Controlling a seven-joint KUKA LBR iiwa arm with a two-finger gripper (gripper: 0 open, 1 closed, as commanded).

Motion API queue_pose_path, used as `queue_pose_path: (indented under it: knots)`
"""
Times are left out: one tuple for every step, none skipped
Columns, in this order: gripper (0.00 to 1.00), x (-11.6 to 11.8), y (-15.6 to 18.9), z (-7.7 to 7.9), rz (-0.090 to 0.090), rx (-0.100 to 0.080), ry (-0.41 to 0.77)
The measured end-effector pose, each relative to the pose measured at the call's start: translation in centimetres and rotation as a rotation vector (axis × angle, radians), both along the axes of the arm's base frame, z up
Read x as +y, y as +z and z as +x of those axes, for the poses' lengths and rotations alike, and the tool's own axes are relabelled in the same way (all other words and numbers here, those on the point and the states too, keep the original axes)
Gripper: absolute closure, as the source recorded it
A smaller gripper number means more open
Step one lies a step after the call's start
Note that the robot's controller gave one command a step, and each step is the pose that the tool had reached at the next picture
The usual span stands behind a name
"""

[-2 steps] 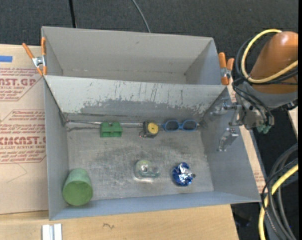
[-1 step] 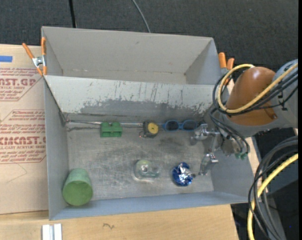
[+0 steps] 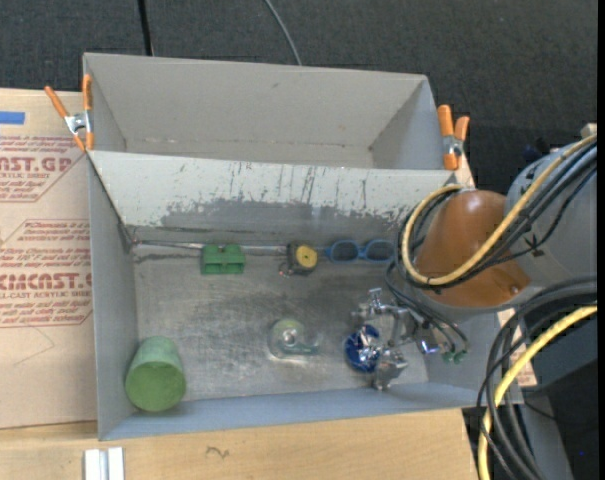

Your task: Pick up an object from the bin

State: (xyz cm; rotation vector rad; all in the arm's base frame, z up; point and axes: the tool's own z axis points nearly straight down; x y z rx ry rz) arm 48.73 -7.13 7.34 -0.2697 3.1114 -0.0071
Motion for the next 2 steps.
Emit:
queue_pose_path:
  knots:
    - [1.00,-0.1,0.0,-0.1,0.001,0.011,-0.002]
    - [1.00,-1.0,18.3,0.8,0.000,0.009,0.106]
